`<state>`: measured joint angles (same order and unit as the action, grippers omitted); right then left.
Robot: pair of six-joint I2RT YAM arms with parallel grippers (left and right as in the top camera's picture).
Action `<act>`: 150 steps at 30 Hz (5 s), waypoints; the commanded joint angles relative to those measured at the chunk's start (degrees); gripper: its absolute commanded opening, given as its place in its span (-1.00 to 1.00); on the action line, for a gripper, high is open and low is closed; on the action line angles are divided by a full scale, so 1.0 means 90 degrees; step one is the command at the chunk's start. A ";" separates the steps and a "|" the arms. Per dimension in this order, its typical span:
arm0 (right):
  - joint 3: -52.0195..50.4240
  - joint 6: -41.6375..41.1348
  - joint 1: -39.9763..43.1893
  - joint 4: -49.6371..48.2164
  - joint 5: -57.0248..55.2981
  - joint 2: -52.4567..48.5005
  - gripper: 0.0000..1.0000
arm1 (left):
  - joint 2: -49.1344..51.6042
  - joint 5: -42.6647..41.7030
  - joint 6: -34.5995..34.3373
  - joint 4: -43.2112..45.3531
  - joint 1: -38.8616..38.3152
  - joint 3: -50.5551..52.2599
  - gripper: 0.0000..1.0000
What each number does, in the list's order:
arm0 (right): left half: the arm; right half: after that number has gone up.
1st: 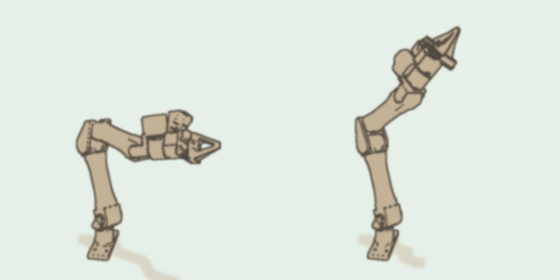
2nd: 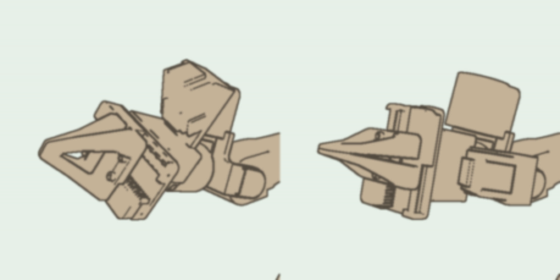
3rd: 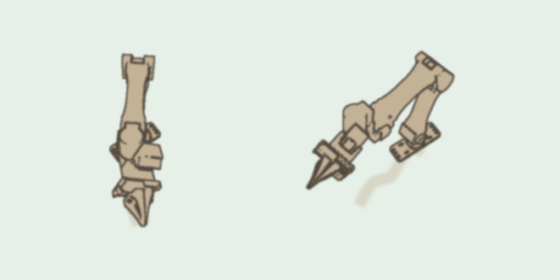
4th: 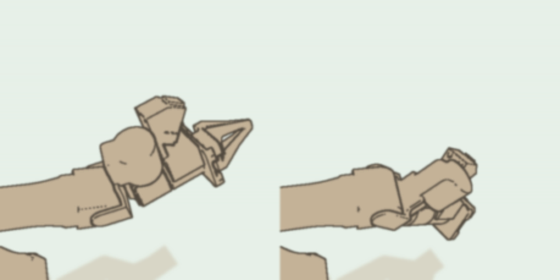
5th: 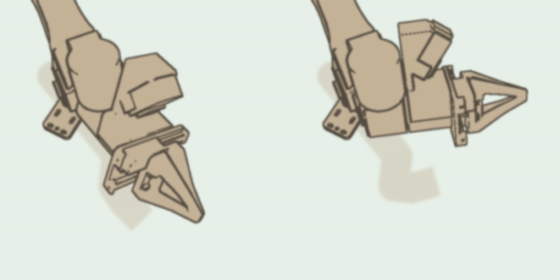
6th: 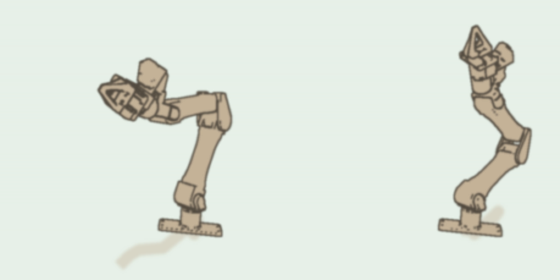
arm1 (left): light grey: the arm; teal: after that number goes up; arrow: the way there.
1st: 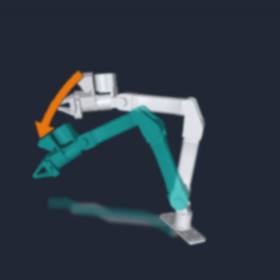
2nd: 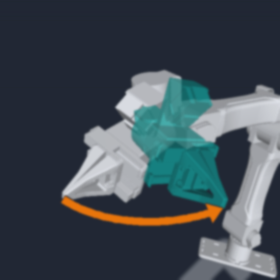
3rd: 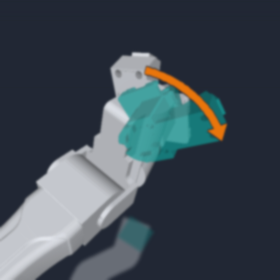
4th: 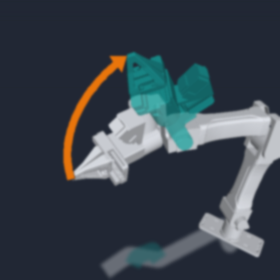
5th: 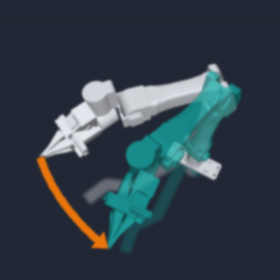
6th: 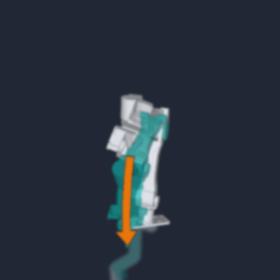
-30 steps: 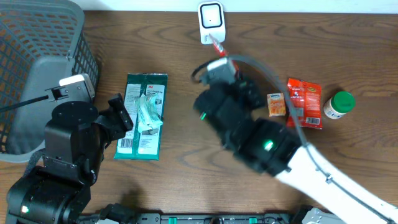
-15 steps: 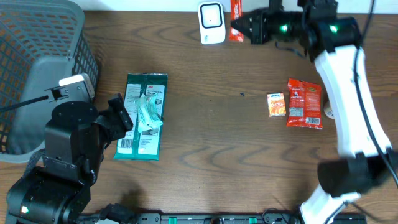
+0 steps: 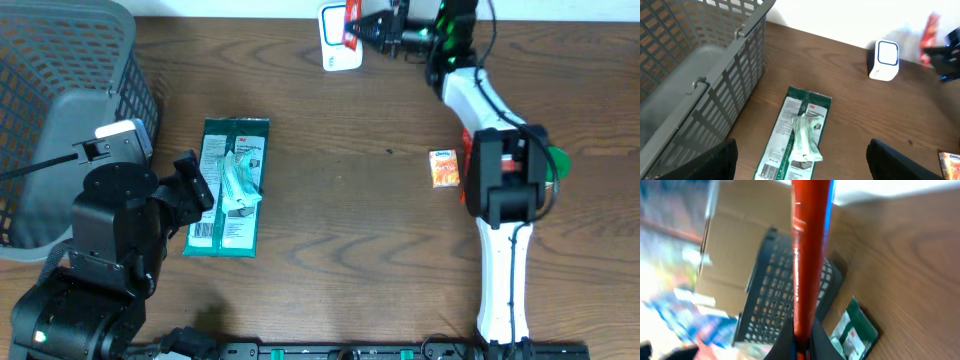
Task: Scan the item barcode
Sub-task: 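Hold the red stick packet up in front of the white scanner, then carry the red stick packet right and drop it by the snack bag, then reach the right gripper to the mint-green wipes pouch and grasp it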
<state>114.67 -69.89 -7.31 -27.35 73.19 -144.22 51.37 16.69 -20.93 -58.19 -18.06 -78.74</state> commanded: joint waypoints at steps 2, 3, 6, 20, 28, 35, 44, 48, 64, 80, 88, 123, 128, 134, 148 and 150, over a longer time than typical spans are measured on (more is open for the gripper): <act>0.0078 -0.0797 -0.0022 -0.0034 -0.0347 -0.0750 -0.98 | -0.0015 0.0063 0.0058 -0.0007 0.0017 -0.0027 0.64; 0.0080 -0.0780 -0.0027 -0.0039 -0.0425 -0.0950 -0.98 | -0.0015 0.0063 0.0058 -0.0007 0.0017 -0.0027 0.64; 0.0080 -0.0430 -0.0061 -0.0063 -0.0510 -0.1151 -0.98 | -0.0015 0.0063 0.0061 -0.0010 0.0017 -0.0027 0.64; 0.0078 0.0537 -0.0430 0.0622 -0.1501 -0.1205 -0.98 | -0.0015 0.0063 0.0058 -0.0007 0.0017 -0.0027 0.65; 0.0080 0.0721 -0.0350 0.0848 -0.1328 -0.1103 -0.97 | -0.0015 0.0063 0.0058 -0.0010 0.0017 -0.0027 0.64; 0.0080 0.1015 -0.0168 0.1066 -0.0401 0.0204 -0.97 | -0.0015 0.0063 0.0058 -0.0007 0.0017 -0.0027 0.64; 0.0080 0.5598 -0.0068 0.7958 -0.2837 0.2827 -0.98 | -0.0015 0.0063 0.0061 -0.0007 0.0017 -0.0027 0.64; 0.0080 0.6851 -0.0024 1.0110 -0.3927 0.3721 -0.98 | -0.0015 0.0063 0.0058 -0.0010 0.0017 -0.0027 0.65; -0.2497 0.6696 0.0376 1.1868 -1.0173 0.4138 -0.98 | -0.0015 0.0063 0.0061 -0.0007 0.0017 -0.0027 0.65; -0.1360 0.7023 -0.0051 1.1035 -0.5374 0.4192 0.93 | -0.0015 0.0063 0.0061 -0.0010 0.0017 -0.0027 0.64; -0.1724 0.6348 -0.1814 0.8602 -0.4294 0.3997 -0.21 | -0.0015 0.0063 0.0058 -0.0010 0.0017 -0.0027 0.64; -0.1953 0.7189 -0.4002 0.8247 -0.6970 0.3677 -0.98 | -0.0015 0.0063 0.0058 -0.0010 0.0017 -0.0027 0.65; -0.1953 0.7643 -0.3796 0.9571 -0.7427 0.4282 -0.98 | -0.0015 0.0063 0.0061 -0.0007 0.0017 -0.0027 0.64; -0.2096 0.6781 -0.3908 0.8694 -0.6698 0.3908 0.87 | -0.0015 0.0063 0.0058 -0.0007 0.0017 -0.0027 0.64; -0.2096 0.6528 -0.4903 0.6819 -0.7711 0.1736 0.42 | -0.0015 0.0063 0.0061 -0.0007 0.0017 -0.0027 0.64; -0.2076 0.6530 -0.4889 0.6934 -0.7907 0.1821 -0.22 | -0.0015 0.0063 0.0058 -0.0007 0.0017 -0.0027 0.64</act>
<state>95.70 -10.24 -51.59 34.37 7.53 -128.77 51.37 16.67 -20.93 -58.19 -18.04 -78.72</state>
